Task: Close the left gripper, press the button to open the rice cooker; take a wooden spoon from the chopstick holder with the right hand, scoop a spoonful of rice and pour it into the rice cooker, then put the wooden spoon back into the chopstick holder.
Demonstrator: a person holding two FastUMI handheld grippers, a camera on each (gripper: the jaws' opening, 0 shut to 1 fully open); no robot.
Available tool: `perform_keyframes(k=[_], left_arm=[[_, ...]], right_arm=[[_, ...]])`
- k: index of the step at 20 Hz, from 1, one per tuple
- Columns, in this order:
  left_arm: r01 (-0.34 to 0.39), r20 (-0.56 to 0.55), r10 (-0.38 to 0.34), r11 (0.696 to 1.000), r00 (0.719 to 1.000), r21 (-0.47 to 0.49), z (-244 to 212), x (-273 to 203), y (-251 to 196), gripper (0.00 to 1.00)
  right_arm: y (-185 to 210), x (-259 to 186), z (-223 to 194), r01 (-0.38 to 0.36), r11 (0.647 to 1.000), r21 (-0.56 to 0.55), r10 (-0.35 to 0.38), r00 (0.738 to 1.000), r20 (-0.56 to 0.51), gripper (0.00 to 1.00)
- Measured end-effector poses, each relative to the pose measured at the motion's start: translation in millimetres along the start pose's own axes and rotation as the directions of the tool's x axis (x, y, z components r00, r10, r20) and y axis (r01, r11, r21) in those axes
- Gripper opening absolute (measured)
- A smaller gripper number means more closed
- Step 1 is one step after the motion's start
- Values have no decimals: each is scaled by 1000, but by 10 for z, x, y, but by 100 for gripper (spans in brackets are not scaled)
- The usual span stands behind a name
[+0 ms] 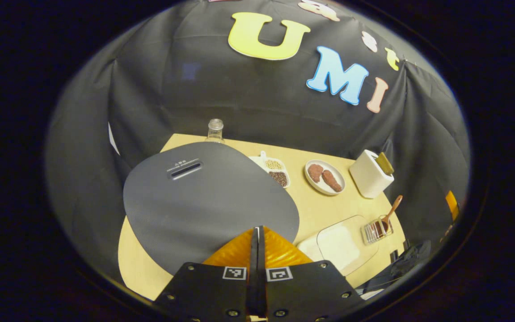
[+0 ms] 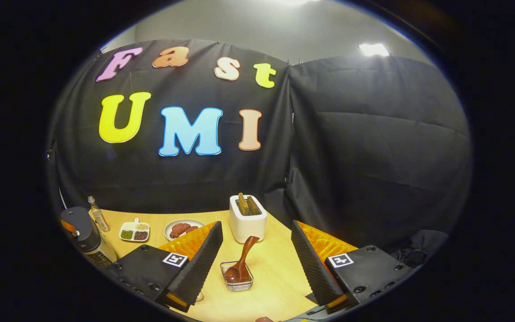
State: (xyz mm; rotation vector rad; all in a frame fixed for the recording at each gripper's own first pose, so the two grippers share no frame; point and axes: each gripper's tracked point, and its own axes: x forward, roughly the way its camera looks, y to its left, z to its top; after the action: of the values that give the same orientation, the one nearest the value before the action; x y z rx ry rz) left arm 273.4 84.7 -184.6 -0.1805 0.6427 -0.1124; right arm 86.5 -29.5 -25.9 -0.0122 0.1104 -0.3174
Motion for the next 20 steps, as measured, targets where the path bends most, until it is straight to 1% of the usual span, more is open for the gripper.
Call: perform_keyframes(k=[4,6,7,8,9,10,13,16,18,20], left_arm=[[19,-27,-20,999,999,-32,-21,50,-8,2],[37,-56,-38,999,998,-16,-88,39,-16,2],[41,-44,-42,999,998,-10,-52,73,-18,2],[42,-54,-42,999,998,-8,-77,79,-22,5],[42,-34,-42,999,999,-8,-50,69,-21,2],[40,-25,-41,999,999,-16,-83,66,-27,2],[34,41,-31,998,999,-56,-70,10,-23,2],[41,113,-28,993,993,-115,-78,-16,-24,2],[51,138,-33,991,990,-126,-96,-27,-12,2],[59,152,-39,990,988,-127,-100,-40,-5,2]], right_arm=[[57,-46,-62,1,1000,-6,-1,1000,-15,97],[107,-72,-51,-9,1000,-17,9,1000,-17,97],[112,-76,-38,-12,1000,-29,11,1000,-15,97],[112,-97,-10,-9,999,-44,9,1000,-7,98],[97,-126,11,-8,998,-55,8,1000,-1,97],[98,-158,26,-13,998,-62,13,1000,-2,97],[60,-195,25,-16,996,-86,15,1000,-16,98],[14,-223,114,-9,993,-118,8,1000,-17,97],[9,-241,194,-4,988,-154,4,1000,-3,97],[23,-225,181,-17,985,-175,15,1000,-11,98]])
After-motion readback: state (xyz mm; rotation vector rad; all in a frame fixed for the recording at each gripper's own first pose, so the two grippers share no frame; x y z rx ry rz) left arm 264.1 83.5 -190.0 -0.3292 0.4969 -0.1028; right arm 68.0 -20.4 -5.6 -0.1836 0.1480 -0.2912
